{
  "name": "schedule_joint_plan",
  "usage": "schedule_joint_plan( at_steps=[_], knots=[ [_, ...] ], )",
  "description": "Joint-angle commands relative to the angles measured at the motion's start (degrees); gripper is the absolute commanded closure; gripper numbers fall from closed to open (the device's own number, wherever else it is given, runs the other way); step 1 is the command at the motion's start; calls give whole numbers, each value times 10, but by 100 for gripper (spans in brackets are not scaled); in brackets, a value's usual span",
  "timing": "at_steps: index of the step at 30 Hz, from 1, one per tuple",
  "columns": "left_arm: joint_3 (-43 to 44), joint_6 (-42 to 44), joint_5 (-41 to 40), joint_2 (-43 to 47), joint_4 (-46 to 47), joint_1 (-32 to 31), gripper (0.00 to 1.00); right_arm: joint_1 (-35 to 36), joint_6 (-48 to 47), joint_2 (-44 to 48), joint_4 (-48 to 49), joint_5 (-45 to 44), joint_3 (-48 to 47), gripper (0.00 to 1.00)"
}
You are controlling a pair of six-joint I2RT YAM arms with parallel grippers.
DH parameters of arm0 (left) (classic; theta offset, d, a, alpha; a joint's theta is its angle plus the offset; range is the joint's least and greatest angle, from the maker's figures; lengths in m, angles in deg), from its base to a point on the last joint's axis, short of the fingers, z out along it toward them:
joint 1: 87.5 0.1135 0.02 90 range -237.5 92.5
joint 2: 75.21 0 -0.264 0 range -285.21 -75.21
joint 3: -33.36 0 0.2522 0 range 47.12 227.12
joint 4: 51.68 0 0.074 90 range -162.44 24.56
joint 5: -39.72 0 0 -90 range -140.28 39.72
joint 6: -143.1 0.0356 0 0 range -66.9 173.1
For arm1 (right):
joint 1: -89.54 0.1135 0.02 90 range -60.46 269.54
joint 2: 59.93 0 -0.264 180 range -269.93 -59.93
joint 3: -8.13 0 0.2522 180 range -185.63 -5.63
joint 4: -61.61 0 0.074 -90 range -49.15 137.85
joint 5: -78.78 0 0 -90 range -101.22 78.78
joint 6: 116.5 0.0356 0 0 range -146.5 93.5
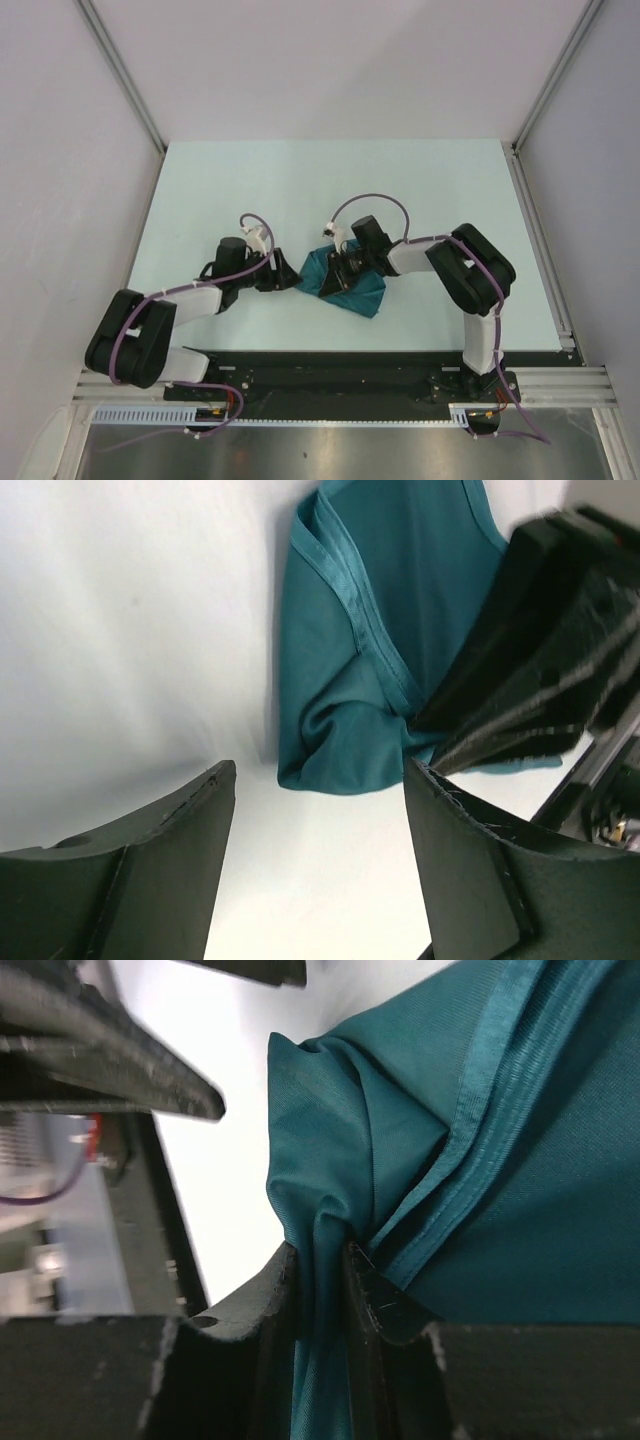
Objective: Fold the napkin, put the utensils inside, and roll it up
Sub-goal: Roll the napkin at the center of the board.
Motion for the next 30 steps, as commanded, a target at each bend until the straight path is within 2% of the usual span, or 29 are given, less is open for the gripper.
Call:
schedule_joint_plan(
  at_steps=[1,7,17,25,30],
  knots=[
    [-39,28,-14,47,54,-15,27,-9,93,-58,-14,109,10,100],
    [-76,13,-32,74,89,-30,25,-41,179,-91,48,159,20,100],
    [-79,2,-33,21,166,-61,27,-71,240,-137,99,184,26,100],
    [-51,-37,-33,-44,206,-61,35,-73,236,-139,91,180,24,100],
    [-39,-55,-13,-88,241,-63,46,-72,230,-141,85,180,18,100]
  ],
)
